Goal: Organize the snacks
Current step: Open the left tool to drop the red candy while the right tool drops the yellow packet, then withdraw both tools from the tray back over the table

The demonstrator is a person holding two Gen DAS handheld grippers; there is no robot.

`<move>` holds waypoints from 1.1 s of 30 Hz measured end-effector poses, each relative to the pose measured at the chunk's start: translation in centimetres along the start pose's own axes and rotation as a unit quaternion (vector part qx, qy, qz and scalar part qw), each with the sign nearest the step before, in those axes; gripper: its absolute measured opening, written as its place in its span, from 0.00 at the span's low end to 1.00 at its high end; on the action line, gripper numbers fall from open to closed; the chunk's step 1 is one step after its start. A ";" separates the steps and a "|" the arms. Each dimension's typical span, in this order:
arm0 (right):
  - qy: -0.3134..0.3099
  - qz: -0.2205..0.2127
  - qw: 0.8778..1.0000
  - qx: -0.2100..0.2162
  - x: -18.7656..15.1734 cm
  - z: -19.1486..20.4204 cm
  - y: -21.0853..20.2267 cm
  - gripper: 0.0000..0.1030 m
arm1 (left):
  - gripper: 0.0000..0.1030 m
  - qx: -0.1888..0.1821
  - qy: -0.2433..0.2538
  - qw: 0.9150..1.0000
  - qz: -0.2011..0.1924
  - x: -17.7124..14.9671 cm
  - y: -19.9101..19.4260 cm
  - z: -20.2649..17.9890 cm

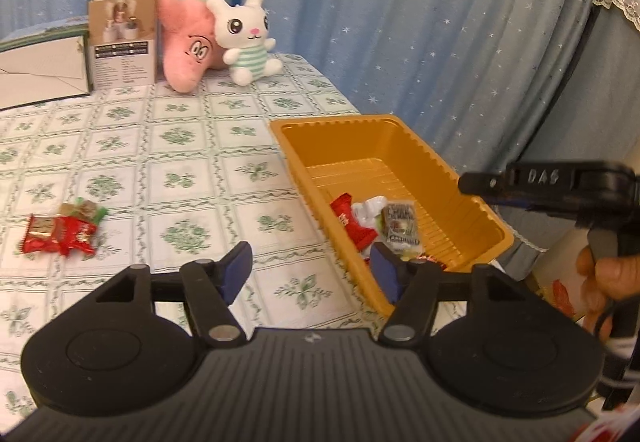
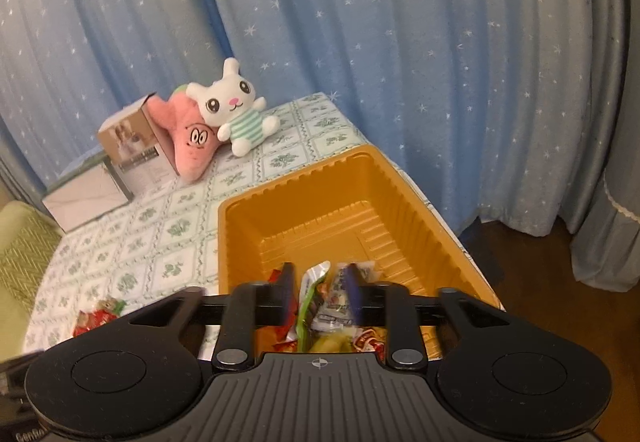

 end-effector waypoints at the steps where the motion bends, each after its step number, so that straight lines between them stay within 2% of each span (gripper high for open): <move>1: 0.006 -0.006 1.000 0.000 0.1 -0.1 -0.4 0.50 | 0.61 0.002 0.002 1.000 0.000 -0.1 -0.3 0.2; 9: 0.024 -0.015 1.000 -0.007 -0.7 0.4 -3.7 0.52 | 0.68 0.025 -0.013 1.000 -0.009 -1.1 -3.4 2.0; 19: 0.015 0.004 1.000 0.007 -4.6 3.3 -7.3 0.56 | 0.74 0.048 -0.027 0.998 -0.018 -2.8 -8.1 3.7; 33: -0.030 0.026 0.999 0.035 -7.4 8.6 -8.6 0.59 | 0.79 0.084 -0.050 0.995 -0.031 -4.6 -12.7 6.7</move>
Point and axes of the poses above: each gripper's, at about its wrist camera, not at the fingertips, and y roughly the way its jaws point, z to its left, x to its top, the point moved 3 cm from there along y, roughly the way its jaws point, and after that the axes turned 2 degrees about -x, right-handed, at the moved point
